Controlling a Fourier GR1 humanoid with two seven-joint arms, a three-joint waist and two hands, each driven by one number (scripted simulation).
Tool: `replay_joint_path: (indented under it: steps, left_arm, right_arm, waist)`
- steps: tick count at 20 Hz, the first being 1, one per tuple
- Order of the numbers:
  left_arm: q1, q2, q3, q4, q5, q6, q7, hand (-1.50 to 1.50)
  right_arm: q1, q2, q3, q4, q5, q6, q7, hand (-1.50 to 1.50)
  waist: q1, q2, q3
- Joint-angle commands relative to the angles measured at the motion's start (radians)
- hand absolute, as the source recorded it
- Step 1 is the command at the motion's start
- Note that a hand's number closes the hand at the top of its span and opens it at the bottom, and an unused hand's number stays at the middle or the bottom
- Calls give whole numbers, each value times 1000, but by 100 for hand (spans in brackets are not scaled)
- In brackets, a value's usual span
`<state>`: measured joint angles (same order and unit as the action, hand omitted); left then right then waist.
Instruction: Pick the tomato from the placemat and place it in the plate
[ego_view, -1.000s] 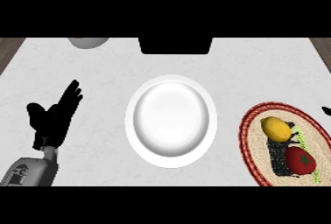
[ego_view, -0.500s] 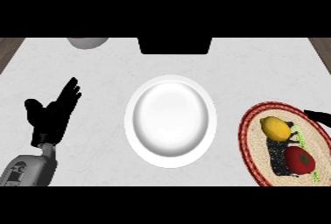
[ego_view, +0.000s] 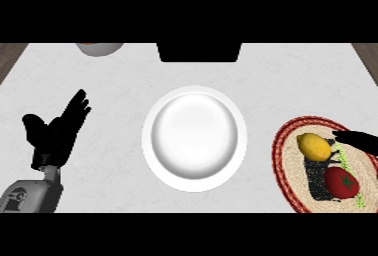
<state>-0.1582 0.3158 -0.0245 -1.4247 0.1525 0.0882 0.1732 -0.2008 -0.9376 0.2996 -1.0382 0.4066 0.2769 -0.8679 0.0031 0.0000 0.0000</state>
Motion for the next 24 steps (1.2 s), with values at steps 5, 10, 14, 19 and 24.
replay_joint_path:
  steps: [5,10,14,19,24]
  left_arm:
    - [24,-34,21,-22,-31,-18,15,0]
    - [-21,-41,58,40,-46,-45,-6,0]
    - [-9,-42,67,82,-69,-59,-91,0]
    - [13,-99,28,17,-100,-19,-21,0]
    - [15,-85,48,-7,-96,-29,-14,0]
  right_arm:
    - [52,76,-34,-110,106,38,84,-150]
    - [37,113,-80,-85,184,60,72,-150]
    - [-56,197,-51,-23,263,45,145,-150]
    - [-3,158,-35,-36,340,58,53,-150]
    - [21,158,-8,-105,359,55,-14,150]
  waist:
    - [-4,-1,0]
    - [-4,0,0]
    - [2,2,0]
    - [-1,0,0]
    - [-1,-1,0]
